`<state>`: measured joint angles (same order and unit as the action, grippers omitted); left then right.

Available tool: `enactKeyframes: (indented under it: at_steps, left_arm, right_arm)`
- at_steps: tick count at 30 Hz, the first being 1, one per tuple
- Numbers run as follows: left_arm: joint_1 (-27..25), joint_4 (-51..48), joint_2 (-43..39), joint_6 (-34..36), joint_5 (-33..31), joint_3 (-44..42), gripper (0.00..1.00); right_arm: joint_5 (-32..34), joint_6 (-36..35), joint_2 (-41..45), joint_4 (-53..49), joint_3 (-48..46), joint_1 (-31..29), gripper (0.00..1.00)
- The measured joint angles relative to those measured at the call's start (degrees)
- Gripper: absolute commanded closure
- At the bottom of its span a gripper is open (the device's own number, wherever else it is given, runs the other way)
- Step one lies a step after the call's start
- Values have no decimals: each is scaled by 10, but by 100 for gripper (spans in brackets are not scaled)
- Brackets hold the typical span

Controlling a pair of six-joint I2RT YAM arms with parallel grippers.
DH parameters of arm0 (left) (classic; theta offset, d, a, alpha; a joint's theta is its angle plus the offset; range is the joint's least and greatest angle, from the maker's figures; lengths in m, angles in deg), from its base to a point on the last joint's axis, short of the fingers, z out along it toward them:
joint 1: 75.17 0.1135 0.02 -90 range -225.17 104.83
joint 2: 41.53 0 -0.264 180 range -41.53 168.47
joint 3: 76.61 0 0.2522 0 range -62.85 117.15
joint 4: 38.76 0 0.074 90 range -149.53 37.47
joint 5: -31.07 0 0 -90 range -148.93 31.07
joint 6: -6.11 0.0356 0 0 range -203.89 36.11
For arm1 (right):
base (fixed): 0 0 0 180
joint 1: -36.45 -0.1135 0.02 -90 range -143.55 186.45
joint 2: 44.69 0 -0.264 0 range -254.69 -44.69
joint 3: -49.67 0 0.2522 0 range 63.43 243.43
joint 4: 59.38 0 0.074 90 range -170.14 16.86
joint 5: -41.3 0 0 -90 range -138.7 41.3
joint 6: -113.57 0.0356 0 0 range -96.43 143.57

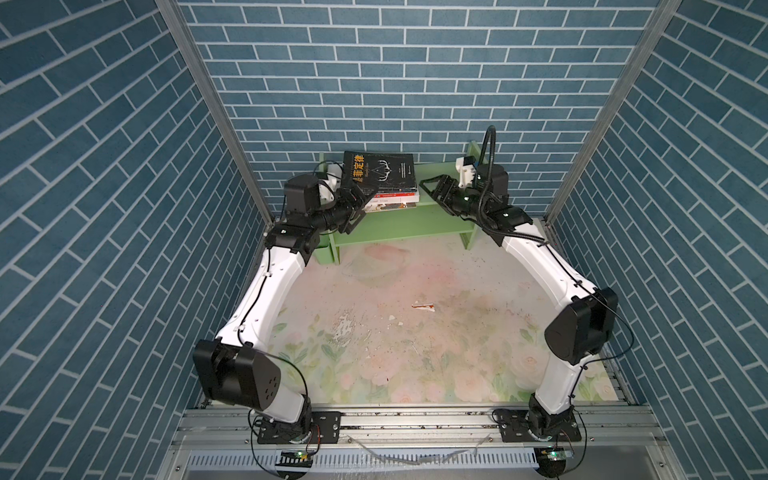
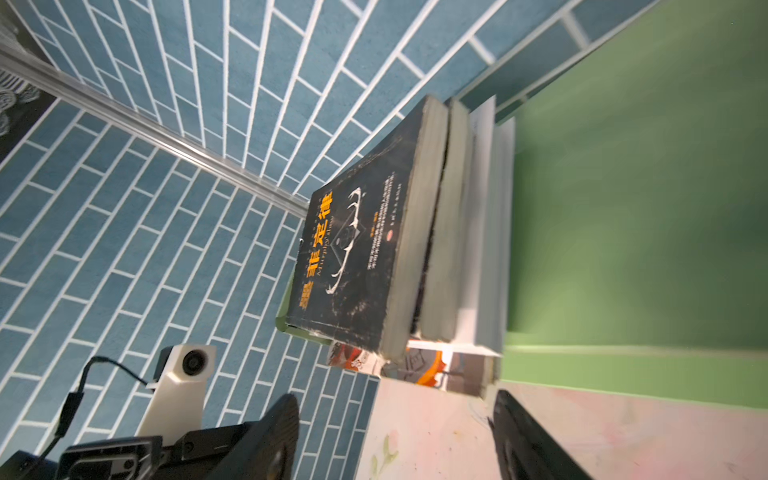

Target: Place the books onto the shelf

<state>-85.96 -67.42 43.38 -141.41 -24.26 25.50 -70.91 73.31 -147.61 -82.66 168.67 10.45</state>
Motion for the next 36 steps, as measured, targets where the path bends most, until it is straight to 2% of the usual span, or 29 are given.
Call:
enactKeyframes:
  at_steps: [3,6,10,13,17,20,23,27,32,36]
  left_arm:
    - [0,-48,-51,72,-75,-39,0]
    - [0,-83,-119,153,-187,-90,0]
    - [1,-68,-224,264,-361,-204,0]
    - [6,-29,-283,336,-464,-314,0]
    - [11,39,-315,398,-541,-465,0]
    - [11,97,-334,424,-581,-570,0]
    - [11,155,-336,451,-618,-630,0]
    - [11,252,-289,474,-655,-655,0]
    - [12,380,-169,503,-664,-661,0]
    - [12,464,-100,546,-648,-663,0]
  right_arm:
    - [63,-53,67,-50,-26,8,24]
    - [162,-106,147,-87,-66,11,19]
    - [334,-169,263,-129,-158,10,11]
    - [466,-202,341,-146,-243,10,6]
    - [627,-224,443,-170,-373,14,4]
    - [711,-226,514,-192,-448,20,3]
    - [769,-224,572,-210,-504,29,3]
    - [803,-212,599,-230,-541,41,3]
    - [803,-202,549,-259,-554,61,2]
    - [766,-196,495,-277,-554,93,2]
